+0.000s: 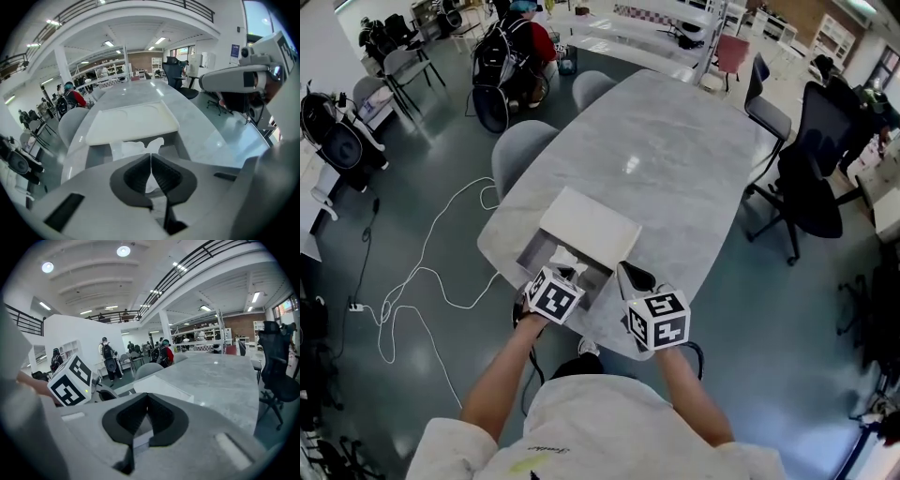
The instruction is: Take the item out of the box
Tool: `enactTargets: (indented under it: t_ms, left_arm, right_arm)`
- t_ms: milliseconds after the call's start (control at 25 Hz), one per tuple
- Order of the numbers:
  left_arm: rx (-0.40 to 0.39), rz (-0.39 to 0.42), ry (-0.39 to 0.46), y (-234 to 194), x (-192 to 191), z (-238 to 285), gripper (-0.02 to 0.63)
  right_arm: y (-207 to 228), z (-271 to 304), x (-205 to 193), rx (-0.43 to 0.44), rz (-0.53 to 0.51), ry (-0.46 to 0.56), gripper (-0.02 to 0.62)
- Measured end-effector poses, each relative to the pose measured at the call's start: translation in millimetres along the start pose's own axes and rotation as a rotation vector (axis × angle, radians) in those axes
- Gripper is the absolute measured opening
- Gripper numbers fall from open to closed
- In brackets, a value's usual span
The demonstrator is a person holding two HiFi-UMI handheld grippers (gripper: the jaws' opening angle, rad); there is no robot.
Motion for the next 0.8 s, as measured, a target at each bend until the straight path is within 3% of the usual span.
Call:
enactTargets:
  t_ms: [440, 800]
  left_arm:
    - [0.191, -0.157, 0.235, 33.0, 3.7, -75.7, 0.017]
    - [0.279, -0.296, 0.409, 73.1, 4.7, -126.0, 0.017]
  right_arm:
    - [-23.6, -49.0, -21.0, 0.072, -0.053, 0.017, 0.005]
    - [-36.5, -93.6, -29.7, 0.115, -0.104, 0.042, 0.005]
Point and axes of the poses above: the fingertips, and each gripper's own axes: z forward along the fingers, y to its right, x out of its top, the point moved 5 cm from there along -z, backward along the fingers, and after that the axes turned 13 degrees about z, right-handed, at the moved point
